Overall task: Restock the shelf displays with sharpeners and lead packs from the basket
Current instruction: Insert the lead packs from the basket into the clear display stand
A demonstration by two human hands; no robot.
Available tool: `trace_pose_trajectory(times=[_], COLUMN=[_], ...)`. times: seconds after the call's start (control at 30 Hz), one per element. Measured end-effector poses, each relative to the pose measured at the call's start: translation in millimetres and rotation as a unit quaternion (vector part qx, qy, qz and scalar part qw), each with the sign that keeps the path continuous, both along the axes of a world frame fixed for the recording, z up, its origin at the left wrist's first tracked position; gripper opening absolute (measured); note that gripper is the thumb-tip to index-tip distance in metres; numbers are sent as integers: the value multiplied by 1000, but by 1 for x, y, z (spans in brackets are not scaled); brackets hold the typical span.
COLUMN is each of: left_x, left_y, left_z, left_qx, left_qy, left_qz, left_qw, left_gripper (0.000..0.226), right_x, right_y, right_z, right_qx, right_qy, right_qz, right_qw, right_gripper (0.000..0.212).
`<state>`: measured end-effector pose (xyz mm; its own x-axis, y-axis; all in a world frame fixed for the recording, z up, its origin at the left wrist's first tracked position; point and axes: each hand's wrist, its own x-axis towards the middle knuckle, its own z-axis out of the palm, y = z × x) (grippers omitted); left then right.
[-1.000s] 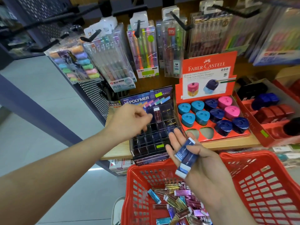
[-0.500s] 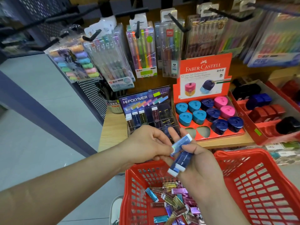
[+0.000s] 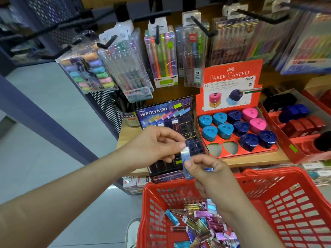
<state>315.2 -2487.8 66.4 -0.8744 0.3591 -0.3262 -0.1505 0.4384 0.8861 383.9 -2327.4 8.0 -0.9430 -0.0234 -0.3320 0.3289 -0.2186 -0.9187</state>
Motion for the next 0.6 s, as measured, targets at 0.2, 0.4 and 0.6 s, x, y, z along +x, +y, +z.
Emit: trace_pose_trajectory(times=[0.2,0.4,0.6], left_x=[-14,-48,-53], left_y=[-17,-50,-53], left_z=[18,2,-27], left_qx=[-83,-199,-341], left_qy=[31,228,342], left_qz=[-86,73,29], left_qw=[992,950,875], left_gripper=[14,3,16], right_x=[-1,-7,-13], right_y=[-8,10,14], right_z=[-1,-5,-17], right_qx=[6,-491,-532], right_qy=[-1,-113,-85], right_qz=[24,-76,-138], right_qw=[1000,861,831], right_gripper=[4,53,101])
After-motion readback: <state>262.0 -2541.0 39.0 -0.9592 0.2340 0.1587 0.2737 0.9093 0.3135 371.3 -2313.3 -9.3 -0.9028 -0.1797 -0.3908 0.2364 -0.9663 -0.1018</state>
